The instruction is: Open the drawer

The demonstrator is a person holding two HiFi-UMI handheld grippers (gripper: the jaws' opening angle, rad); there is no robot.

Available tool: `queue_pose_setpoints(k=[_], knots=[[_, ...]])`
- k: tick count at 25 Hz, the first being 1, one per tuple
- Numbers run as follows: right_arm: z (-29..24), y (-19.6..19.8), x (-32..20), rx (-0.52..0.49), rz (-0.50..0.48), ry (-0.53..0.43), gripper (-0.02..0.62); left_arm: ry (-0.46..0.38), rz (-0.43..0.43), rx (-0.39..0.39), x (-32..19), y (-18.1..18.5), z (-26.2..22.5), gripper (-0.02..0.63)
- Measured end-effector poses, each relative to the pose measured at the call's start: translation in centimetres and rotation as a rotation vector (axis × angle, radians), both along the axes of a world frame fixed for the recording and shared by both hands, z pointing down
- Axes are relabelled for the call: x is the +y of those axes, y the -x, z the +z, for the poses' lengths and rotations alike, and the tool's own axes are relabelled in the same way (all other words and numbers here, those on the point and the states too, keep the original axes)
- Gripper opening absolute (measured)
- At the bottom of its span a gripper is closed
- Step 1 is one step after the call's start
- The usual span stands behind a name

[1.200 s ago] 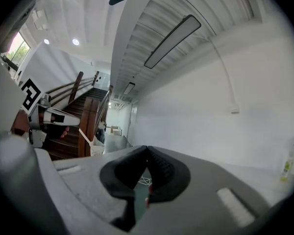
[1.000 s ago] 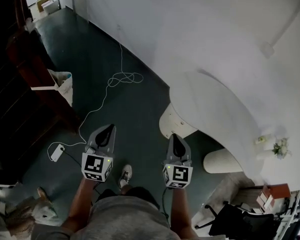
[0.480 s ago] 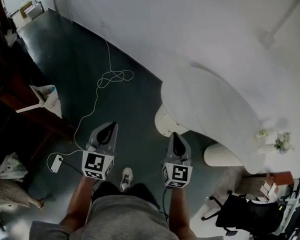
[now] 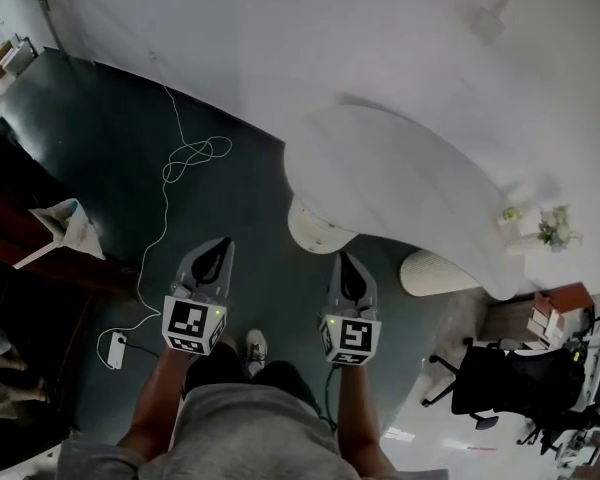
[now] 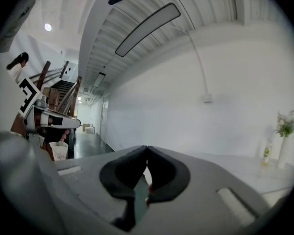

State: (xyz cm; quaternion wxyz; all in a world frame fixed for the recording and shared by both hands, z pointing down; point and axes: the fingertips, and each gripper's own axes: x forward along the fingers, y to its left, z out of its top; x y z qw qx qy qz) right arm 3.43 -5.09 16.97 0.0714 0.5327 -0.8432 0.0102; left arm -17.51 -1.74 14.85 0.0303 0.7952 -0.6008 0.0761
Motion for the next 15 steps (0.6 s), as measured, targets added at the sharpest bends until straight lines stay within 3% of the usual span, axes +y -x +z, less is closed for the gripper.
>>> queue_pose_setpoints(k=[15], knots=[[6.3,-2.0,-2.2,0.012,0.184,0.095,0.003,0.094,0.193,0.000,-6.0,-2.9,6.0,0.009]])
